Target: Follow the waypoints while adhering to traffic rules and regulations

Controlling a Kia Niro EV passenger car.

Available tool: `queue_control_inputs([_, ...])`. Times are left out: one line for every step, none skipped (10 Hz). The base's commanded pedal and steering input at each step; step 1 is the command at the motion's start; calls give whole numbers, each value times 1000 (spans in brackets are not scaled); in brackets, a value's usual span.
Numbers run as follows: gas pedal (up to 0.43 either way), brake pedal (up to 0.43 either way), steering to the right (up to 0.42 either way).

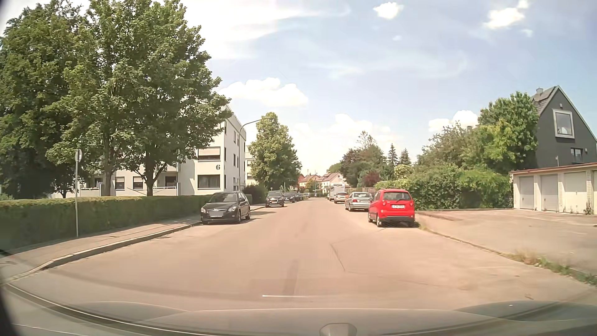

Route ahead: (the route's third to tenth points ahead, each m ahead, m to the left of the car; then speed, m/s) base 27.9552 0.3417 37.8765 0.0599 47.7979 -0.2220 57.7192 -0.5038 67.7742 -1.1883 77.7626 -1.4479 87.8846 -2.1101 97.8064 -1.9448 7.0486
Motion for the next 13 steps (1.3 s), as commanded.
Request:
queue_control_inputs([118,0,3])
queue_control_inputs([118,0,4])
queue_control_inputs([118,0,4])
queue_control_inputs([118,0,4])
queue_control_inputs([118,0,4])
queue_control_inputs([118,0,4])
queue_control_inputs([118,0,3])
queue_control_inputs([118,0,3])
queue_control_inputs([118,0,2])
queue_control_inputs([118,0,2])
queue_control_inputs([118,0,1])
queue_control_inputs([118,0,1])
queue_control_inputs([118,0,-1])
